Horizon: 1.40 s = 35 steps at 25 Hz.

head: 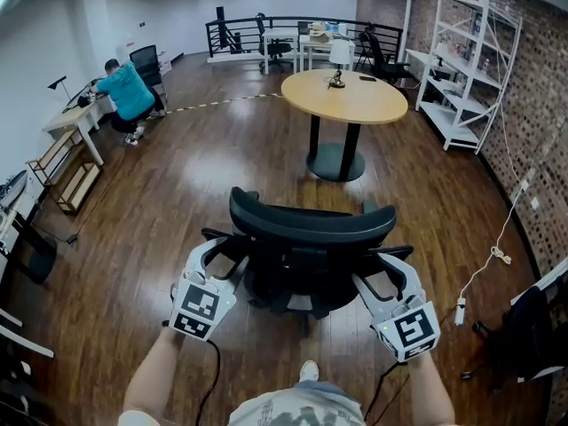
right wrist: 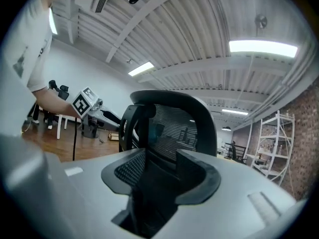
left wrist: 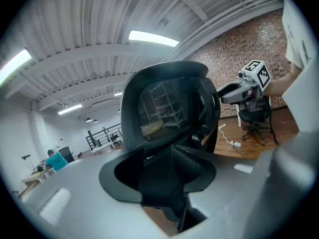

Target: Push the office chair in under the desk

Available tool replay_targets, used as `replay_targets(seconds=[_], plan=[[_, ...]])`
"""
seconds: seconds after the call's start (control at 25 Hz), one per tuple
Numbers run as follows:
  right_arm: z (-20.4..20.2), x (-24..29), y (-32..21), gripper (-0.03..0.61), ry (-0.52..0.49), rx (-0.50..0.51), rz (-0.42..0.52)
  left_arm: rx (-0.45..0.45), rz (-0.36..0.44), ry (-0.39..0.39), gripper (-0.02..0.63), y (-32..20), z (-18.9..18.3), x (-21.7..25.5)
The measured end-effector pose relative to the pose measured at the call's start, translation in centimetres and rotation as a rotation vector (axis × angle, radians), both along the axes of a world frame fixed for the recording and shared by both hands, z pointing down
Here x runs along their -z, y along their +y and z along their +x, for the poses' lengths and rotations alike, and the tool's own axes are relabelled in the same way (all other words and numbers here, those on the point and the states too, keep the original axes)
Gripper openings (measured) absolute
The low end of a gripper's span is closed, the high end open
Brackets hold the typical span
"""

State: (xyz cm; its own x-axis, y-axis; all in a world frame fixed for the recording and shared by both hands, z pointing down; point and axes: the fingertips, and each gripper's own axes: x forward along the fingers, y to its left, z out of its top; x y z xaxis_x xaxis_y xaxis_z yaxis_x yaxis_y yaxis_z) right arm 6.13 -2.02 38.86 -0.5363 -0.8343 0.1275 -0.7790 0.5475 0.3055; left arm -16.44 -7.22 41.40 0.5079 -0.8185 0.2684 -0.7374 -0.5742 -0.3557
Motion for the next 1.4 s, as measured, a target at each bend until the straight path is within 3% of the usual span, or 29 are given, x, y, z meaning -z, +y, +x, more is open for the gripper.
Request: replay_targets(seconds=[0.4,0.56,0.72,1.0,1.16,1.28,1.4], plan=[[4.2,-2.8,-3.6,0.287,0.286,0.032,-0.059,-0.128,-0.063,-0.343,0.263,-2.6,-1.9,-3.2],[5.2,-4.3,-4.3,0.378,0.462,0.064,-0.124,-0.185,-0.072,-0.485,0.279,-2.8,-2.0,-4.4],[5.8,-6.3,-5.3,0.38,0.564,0.093,-0.175,-0.205,-0.068,-0.625,0.279,-3.8,-2.1,-5.8],[6.4,-7.2,-6.5,0.385,0.699,0.067,-0.188,-0.18,-0.026,-0.76,0.274,-5.9,-2.5,-7.0],[6.2,-7.8,-6.7,0.383,0.753,0.092,-0.212,-0.174,-0.018,-0.753,0.259,-6.0,-2.3,-7.0],[6.3,-8.8,-7.0,0.258,0.783,0.106,-0.249,-0.173,-0.018,-0.748,0.256,-6.3,-2.3,-7.0],[6.2,-9.0,-7.2,0.252,0.804,0.105,-0.252,-0.174,-0.031,-0.745,0.258,-6.6,-2.3,-6.9]])
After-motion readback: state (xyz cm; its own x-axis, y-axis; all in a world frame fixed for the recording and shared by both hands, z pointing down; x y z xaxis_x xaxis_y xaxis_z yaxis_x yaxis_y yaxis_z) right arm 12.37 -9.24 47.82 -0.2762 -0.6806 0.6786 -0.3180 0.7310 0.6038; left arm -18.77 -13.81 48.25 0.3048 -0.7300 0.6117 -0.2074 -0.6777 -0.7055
